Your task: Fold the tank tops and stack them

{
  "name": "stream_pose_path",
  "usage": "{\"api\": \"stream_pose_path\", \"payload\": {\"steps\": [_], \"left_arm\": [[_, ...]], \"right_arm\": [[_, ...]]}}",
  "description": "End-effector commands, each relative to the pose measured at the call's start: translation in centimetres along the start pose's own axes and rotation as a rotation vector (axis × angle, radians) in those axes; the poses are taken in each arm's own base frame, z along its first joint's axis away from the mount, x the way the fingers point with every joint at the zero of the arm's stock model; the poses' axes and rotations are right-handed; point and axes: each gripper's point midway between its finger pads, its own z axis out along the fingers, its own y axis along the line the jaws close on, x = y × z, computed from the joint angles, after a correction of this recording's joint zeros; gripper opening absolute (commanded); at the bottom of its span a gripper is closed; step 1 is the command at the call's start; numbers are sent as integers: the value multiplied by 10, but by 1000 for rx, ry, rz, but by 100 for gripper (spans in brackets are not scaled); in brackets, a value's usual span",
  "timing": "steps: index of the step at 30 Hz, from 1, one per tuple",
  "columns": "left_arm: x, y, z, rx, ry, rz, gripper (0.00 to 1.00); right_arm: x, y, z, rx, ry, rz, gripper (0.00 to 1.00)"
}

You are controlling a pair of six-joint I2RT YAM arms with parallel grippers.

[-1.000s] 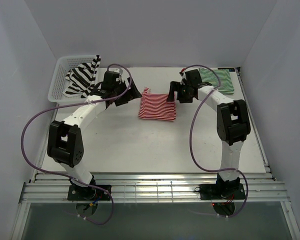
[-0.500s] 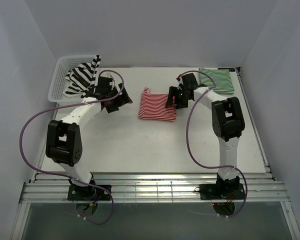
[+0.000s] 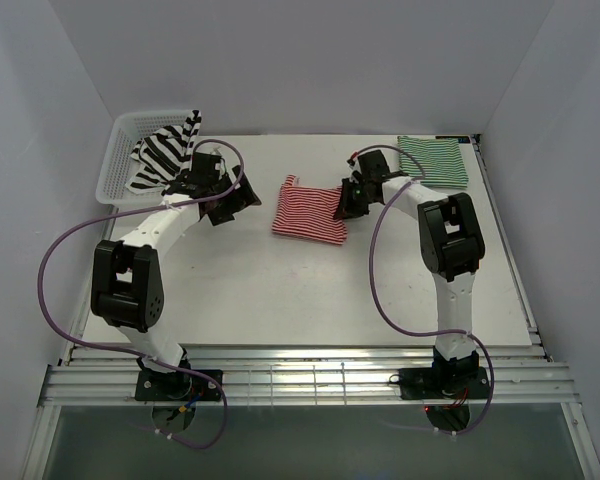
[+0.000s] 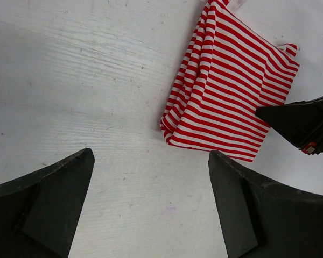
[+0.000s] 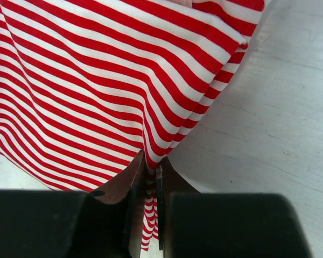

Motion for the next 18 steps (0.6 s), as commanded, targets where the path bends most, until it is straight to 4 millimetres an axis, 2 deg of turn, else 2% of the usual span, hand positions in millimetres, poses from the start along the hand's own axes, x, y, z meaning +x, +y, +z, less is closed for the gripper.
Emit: {"api": "stream_pose_path", "payload": {"steps": [1,10,14,15,18], "left_arm": [[-17,-4,-20,12,-63,-5,98],[-21,2,-21,-6,-66,-4,98],[-26,3,-22,-11,-77,-4,98],[-26,3,-23,-12,-76,-2,98],[-27,4,-24,-14,-80,2,98]], "right_arm": [[-25,3,-11,28,-64,-92,8],[-64,8,-48,92,-159,-312,8],[-81,-1,-65,163,-177,-387,8],[-91,-2,-72,180,-195,-417,8],[-97,-10,-82,214,-187,-465,8]]}}
